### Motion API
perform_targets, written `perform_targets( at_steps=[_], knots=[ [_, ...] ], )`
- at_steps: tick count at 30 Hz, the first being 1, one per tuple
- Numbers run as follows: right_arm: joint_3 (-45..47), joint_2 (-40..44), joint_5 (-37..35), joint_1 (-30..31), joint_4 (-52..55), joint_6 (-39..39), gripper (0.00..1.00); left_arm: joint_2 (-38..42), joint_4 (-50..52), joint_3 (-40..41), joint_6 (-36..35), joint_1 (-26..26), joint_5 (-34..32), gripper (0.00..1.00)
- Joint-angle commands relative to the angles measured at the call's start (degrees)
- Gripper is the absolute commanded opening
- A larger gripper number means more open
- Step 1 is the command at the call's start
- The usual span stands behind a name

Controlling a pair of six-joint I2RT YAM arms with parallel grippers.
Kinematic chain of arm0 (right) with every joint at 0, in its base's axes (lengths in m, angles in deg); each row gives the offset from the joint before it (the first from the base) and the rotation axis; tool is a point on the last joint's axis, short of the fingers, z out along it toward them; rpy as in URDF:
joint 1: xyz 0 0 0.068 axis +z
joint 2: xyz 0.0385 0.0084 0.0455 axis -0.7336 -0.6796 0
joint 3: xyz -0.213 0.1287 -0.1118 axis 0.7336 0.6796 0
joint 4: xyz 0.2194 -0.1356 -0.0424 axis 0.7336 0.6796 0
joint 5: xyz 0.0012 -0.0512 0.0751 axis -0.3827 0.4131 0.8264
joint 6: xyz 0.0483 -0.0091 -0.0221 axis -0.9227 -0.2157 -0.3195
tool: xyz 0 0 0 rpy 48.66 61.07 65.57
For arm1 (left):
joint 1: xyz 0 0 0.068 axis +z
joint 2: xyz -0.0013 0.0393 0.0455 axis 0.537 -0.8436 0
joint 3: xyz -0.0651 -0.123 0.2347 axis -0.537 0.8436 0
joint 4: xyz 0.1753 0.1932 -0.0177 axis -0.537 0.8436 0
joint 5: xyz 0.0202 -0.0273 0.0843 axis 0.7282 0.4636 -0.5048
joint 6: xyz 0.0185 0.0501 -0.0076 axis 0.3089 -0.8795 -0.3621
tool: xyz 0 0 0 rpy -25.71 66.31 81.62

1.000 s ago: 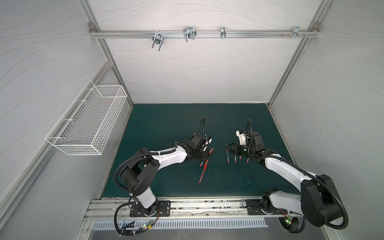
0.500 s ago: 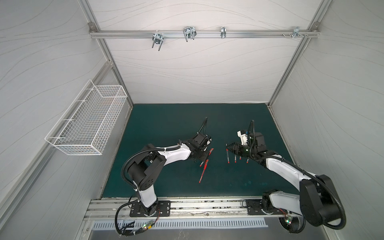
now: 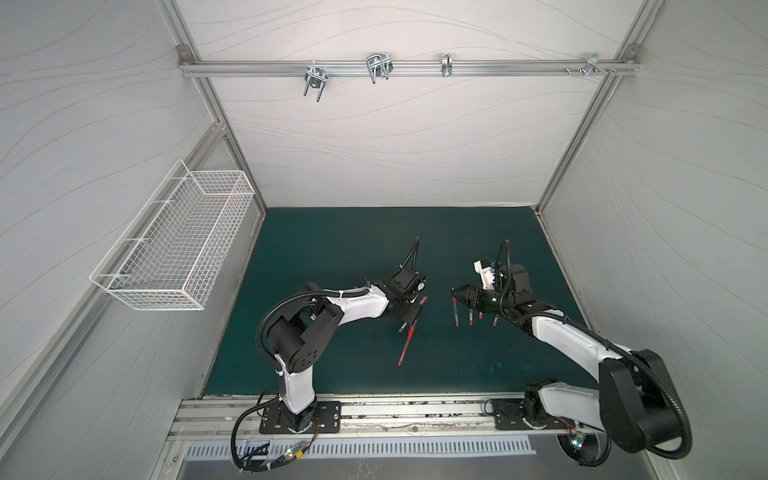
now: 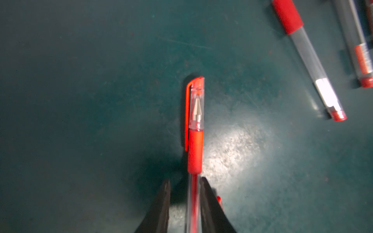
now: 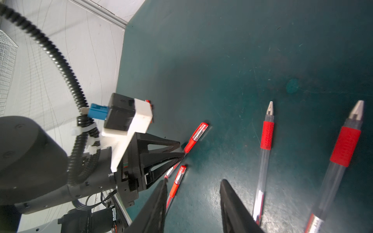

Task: Remove pen caps from pens
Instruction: Pick up the pen from the center of the table.

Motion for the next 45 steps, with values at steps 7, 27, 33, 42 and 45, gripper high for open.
perform_targets(
  at_steps=[7, 27, 33, 42, 45],
  knots=[
    [0.27, -1.04, 0.96, -0.42, -1.24, 0.27, 0.45, -2.39, 0.48, -3.50, -0.80, -0.73, -2.44, 0.26],
    [1.03, -0.05, -0.03, -0.40, -2.52, 1.27, 0.45, -3.40, 1.23, -4.82, 0.49, -1.45, -5.62, 0.07],
    [2.79, 1.61, 2.67, -0.36, -6.96, 1.43, 0.45, 4.39, -4.60, 1.12, 4.05, 0.49, -5.30, 0.01],
    [3.34, 2.14, 6.41, 8.08, -13.19, 7.41, 0.45, 21.94, -23.42, 17.63, 14.71, 5.06, -0.46, 0.00],
    [2.19, 1.58, 6.18, 12.12, -12.69, 9.53, 0.46, 26.91, -27.37, 21.46, 17.15, 5.39, 1.35, 0.00]
  ],
)
